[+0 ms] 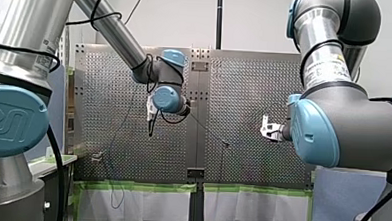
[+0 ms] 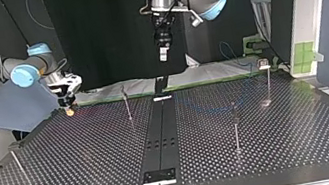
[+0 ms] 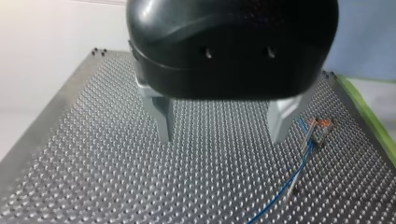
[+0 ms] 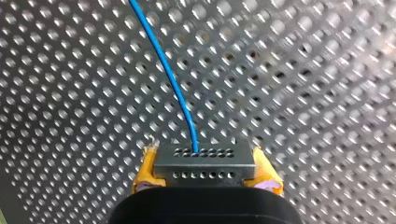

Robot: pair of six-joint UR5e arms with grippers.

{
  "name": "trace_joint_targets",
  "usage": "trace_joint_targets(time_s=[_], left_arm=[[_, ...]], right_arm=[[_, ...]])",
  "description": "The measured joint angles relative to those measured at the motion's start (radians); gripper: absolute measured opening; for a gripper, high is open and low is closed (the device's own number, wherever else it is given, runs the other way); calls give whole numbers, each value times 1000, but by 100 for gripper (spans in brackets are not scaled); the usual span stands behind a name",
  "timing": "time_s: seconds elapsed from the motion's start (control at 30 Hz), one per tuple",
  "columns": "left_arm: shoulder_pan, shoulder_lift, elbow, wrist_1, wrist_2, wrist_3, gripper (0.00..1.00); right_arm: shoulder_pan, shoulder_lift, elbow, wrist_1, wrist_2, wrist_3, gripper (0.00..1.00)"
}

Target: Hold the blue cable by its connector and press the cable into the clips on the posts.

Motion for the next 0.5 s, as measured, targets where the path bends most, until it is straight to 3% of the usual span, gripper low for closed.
trace_joint_targets(time_s=[0.3, 0.5], left_arm=[[20, 78, -78, 21, -28, 65, 100], [26, 82, -82, 41, -31, 89, 100]], right_arm=[[-13, -73, 13, -8, -9, 16, 0], [-14, -94, 13, -9, -20, 15, 0]])
